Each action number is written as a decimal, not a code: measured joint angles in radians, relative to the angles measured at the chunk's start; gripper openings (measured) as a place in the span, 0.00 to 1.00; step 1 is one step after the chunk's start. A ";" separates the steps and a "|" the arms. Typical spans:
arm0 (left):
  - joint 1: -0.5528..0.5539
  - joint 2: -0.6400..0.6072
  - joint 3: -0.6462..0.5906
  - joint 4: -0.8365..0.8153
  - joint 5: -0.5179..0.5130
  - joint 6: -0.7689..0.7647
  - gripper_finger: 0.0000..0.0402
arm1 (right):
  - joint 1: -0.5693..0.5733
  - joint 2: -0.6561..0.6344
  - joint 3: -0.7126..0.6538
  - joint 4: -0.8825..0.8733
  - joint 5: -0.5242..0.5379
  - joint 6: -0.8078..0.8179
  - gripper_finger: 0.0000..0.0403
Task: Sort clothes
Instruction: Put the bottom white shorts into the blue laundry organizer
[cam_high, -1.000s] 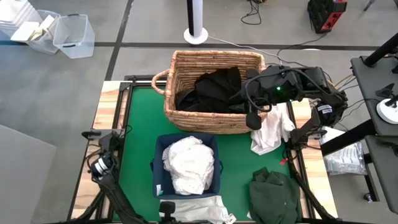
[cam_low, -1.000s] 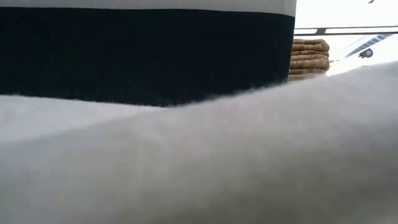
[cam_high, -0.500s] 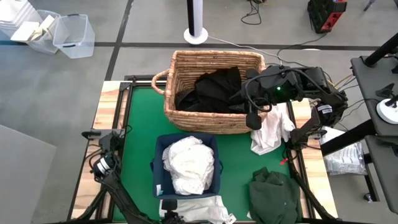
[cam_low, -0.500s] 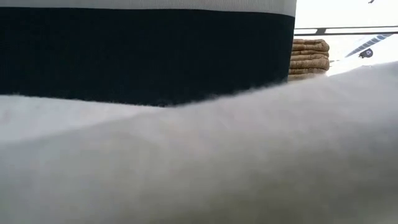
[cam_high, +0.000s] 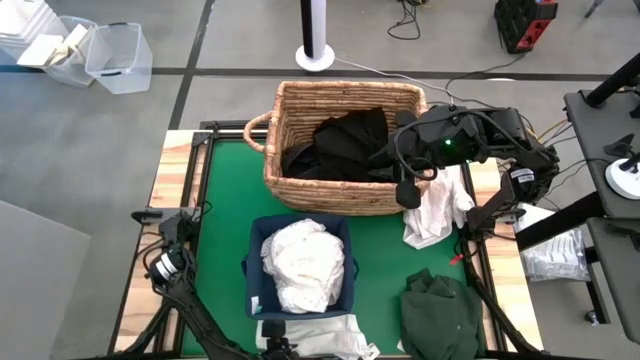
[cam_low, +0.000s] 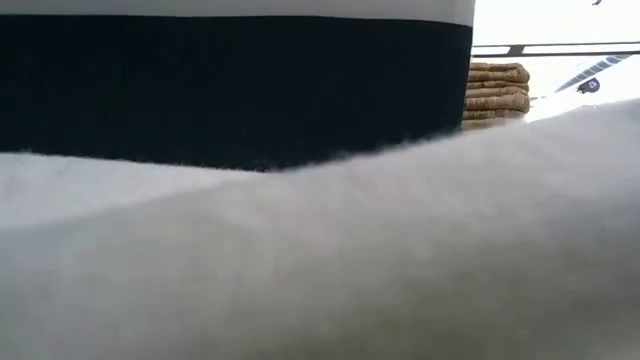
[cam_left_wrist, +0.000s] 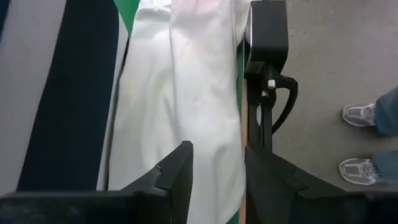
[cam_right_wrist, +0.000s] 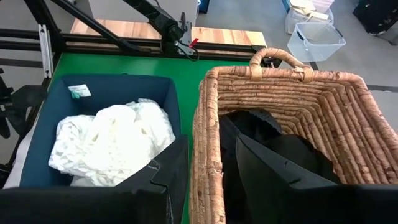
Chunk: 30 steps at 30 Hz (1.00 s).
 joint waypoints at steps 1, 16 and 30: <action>0.000 0.000 -0.006 0.001 0.001 -0.001 0.31 | 0.000 0.000 0.000 0.000 0.000 -0.001 0.32; 0.005 -0.001 -0.060 0.014 0.032 -0.044 0.31 | 0.000 0.000 0.000 0.000 0.000 -0.010 0.33; 0.005 -0.001 -0.123 0.090 0.031 -0.054 0.31 | 0.000 0.000 0.000 0.000 0.000 -0.010 0.34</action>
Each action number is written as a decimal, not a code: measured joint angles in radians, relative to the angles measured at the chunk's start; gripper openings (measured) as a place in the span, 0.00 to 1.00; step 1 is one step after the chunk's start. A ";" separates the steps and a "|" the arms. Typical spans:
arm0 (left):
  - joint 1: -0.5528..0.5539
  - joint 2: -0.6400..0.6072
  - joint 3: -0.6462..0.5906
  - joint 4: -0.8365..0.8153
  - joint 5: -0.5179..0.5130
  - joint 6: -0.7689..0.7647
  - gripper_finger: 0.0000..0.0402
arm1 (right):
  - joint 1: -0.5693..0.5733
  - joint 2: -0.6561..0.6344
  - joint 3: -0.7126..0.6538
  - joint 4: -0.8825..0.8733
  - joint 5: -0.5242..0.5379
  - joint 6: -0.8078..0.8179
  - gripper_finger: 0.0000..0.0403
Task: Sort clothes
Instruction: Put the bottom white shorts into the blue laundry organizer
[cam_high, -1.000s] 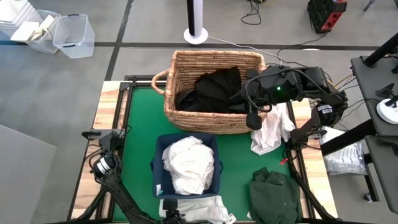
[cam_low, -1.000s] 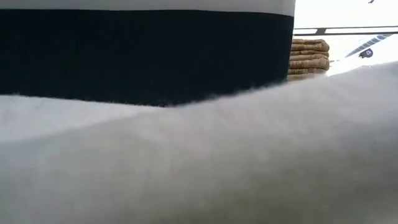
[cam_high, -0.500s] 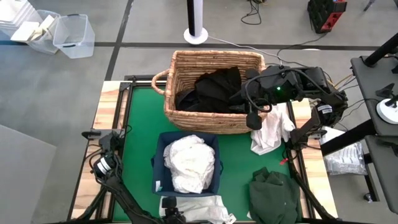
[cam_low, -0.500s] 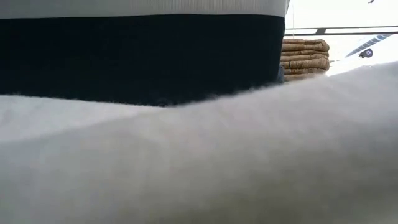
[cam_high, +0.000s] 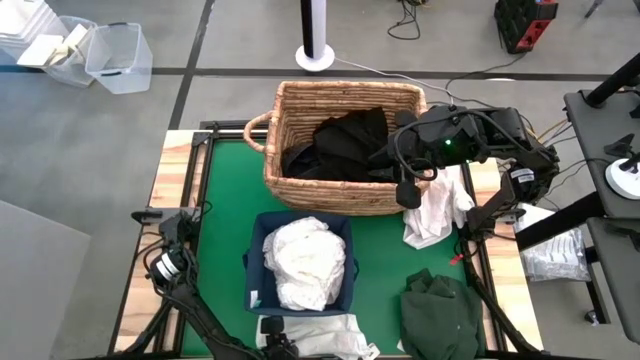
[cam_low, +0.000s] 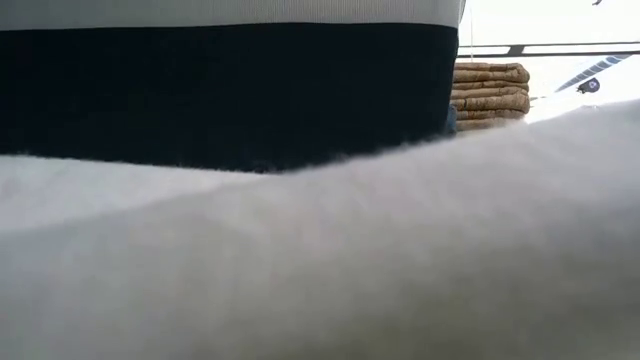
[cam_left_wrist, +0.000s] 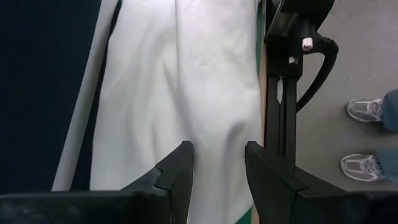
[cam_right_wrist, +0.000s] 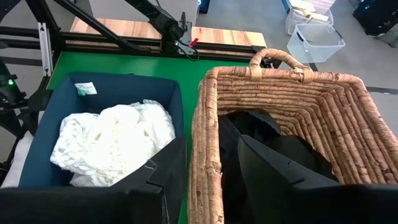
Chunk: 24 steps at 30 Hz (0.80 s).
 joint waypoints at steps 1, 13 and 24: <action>0.000 0.000 0.000 0.002 0.000 0.000 0.31 | 0.000 0.000 0.000 0.000 0.000 0.000 0.35; -0.001 0.000 -0.027 0.050 -0.001 -0.025 0.29 | 0.000 0.000 0.000 0.000 0.000 0.000 0.31; -0.002 0.000 -0.039 0.070 -0.001 -0.033 0.28 | 0.000 0.000 0.000 0.000 0.000 0.000 0.33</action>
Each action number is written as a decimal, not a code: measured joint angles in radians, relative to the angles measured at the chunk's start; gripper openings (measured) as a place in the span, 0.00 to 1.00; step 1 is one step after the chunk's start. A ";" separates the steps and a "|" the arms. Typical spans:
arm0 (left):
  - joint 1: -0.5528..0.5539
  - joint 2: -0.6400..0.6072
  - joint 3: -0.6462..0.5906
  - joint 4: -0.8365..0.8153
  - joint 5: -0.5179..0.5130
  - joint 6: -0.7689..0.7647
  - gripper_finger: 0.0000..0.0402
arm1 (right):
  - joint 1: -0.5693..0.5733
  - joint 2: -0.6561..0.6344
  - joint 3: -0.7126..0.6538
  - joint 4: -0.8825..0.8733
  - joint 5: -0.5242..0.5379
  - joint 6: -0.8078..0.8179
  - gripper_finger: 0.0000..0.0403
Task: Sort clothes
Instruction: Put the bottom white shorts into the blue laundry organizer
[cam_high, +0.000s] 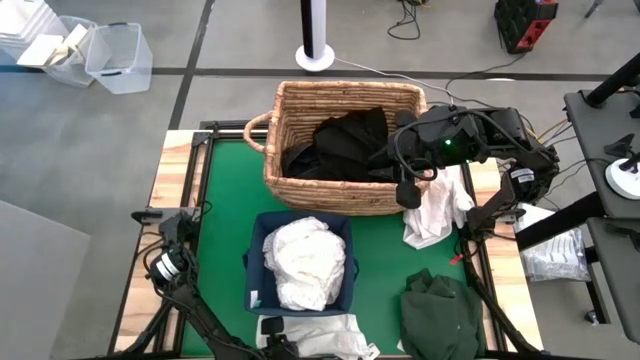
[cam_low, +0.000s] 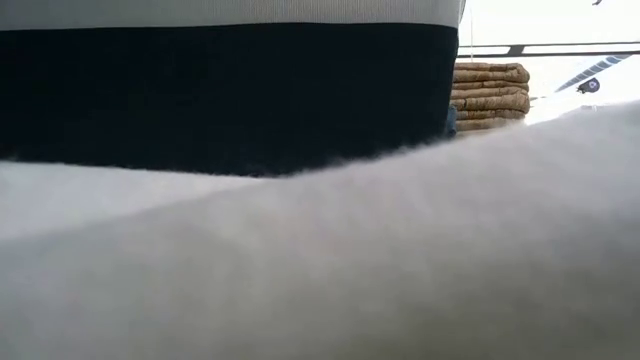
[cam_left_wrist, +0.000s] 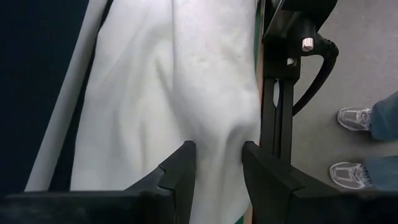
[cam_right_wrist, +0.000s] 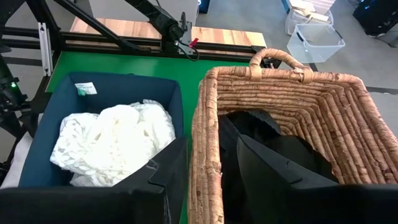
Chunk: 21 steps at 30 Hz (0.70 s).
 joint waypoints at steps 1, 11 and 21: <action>0.000 0.000 0.000 0.000 0.000 0.000 0.26 | 0.000 0.000 0.000 0.000 0.000 0.000 0.33; 0.000 0.000 0.000 0.000 0.025 -0.014 0.01 | 0.000 0.000 0.000 0.000 0.000 -0.006 0.29; -0.005 -0.002 0.130 -0.096 0.062 -0.016 0.00 | 0.000 0.000 0.000 0.001 0.000 -0.002 0.32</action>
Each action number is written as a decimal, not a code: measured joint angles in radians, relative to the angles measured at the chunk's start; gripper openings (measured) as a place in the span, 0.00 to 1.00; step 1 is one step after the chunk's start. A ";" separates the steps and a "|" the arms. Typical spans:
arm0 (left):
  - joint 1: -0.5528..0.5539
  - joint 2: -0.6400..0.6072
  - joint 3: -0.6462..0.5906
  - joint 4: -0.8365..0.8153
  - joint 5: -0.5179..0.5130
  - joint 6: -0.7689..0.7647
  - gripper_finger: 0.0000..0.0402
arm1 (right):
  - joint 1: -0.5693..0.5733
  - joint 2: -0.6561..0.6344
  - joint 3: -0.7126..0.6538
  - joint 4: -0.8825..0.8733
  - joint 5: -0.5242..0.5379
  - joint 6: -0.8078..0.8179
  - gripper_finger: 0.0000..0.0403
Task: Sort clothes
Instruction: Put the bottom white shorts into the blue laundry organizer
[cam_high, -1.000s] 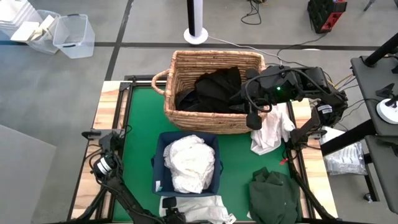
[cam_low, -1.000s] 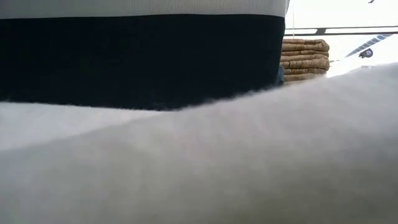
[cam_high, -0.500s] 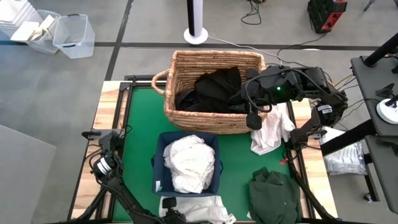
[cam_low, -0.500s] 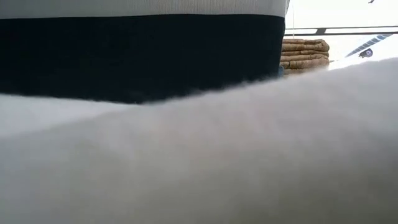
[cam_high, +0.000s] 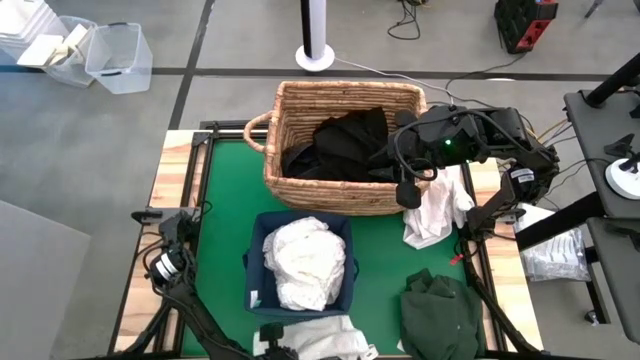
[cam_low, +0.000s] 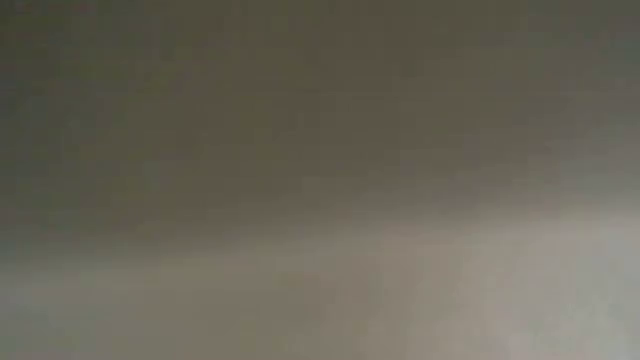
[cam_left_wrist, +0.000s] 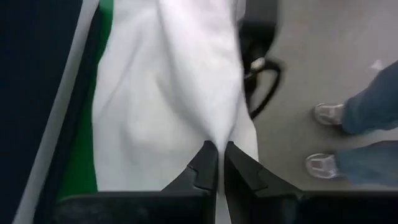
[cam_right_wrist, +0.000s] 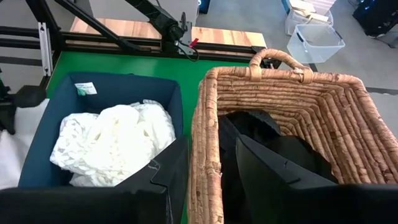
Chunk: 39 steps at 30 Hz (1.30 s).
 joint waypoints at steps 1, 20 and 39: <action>-0.001 0.000 0.016 -0.001 0.000 0.000 0.00 | 0.000 0.000 0.000 0.000 0.000 0.000 0.32; -0.011 -0.005 0.445 -0.452 -0.043 -0.103 0.00 | 0.000 0.000 0.000 0.004 0.000 -0.011 0.29; -0.011 -0.218 0.441 -0.373 -0.391 -0.014 0.00 | 0.000 0.000 0.000 0.053 0.006 -0.025 0.28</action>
